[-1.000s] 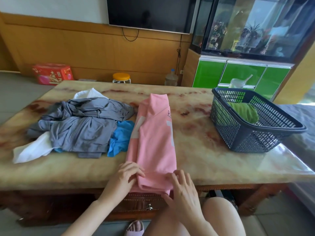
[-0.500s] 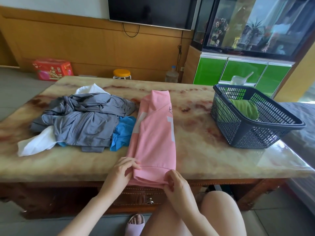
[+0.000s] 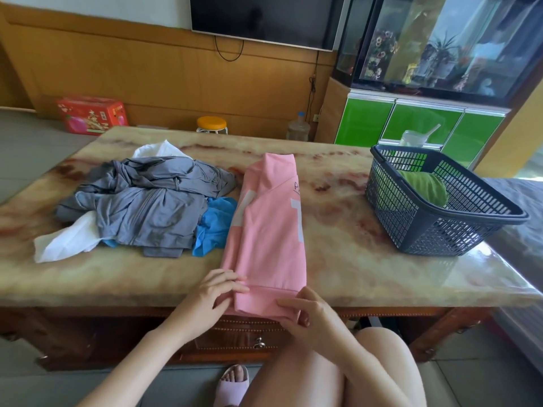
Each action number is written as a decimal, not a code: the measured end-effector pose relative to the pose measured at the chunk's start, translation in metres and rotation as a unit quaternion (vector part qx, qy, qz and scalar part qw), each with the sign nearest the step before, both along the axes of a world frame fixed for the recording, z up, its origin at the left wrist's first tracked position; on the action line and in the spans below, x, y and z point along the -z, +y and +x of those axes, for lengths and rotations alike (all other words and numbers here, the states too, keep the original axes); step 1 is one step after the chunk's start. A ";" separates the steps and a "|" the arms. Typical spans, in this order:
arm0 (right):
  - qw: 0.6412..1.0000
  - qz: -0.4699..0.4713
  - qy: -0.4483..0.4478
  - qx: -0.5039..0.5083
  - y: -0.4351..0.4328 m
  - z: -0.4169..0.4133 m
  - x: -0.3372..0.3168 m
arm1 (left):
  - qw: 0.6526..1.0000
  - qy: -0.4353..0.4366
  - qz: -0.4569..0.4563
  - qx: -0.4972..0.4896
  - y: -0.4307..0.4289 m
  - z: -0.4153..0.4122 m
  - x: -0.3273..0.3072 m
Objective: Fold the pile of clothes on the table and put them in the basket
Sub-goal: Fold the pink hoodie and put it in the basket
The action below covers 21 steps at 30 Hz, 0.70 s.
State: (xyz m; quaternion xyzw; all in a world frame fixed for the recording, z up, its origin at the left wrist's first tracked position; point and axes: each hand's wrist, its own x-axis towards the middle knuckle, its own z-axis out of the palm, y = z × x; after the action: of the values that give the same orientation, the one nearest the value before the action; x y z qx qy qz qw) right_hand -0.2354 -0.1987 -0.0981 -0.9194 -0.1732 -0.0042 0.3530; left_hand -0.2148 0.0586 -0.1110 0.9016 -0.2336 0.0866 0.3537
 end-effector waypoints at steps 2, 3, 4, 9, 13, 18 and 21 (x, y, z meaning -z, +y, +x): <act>0.998 -0.041 0.000 -0.047 -0.013 0.005 -0.007 | 0.995 0.060 0.060 0.050 0.011 -0.005 -0.008; 0.995 -0.072 0.004 -0.072 -0.019 0.007 -0.009 | 0.990 0.068 0.104 0.070 0.016 -0.006 -0.011; 0.990 -0.106 0.007 -0.090 -0.023 0.009 -0.012 | 0.983 0.062 0.150 0.084 0.021 -0.005 -0.013; 0.971 -0.197 -0.048 -0.128 -0.035 0.029 -0.005 | 0.973 -0.020 0.209 0.099 0.034 0.012 -0.009; 0.966 -0.163 -0.144 -0.139 -0.029 0.045 0.001 | 0.973 -0.115 0.183 0.079 0.026 0.030 -0.004; 0.973 -0.088 -0.173 -0.121 -0.029 0.056 0.001 | 0.998 -0.061 0.030 0.017 0.012 0.033 -0.004; 0.990 -0.009 -0.132 -0.056 -0.030 0.054 -0.012 | 0.998 0.025 -0.061 -0.024 0.001 0.018 -0.020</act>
State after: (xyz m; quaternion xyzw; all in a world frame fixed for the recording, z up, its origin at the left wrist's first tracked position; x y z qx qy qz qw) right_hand -0.1812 -0.2286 -0.0857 -0.9028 -0.2699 -0.1044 0.3182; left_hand -0.1971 0.0593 -0.0911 0.8857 -0.1970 0.0869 0.4113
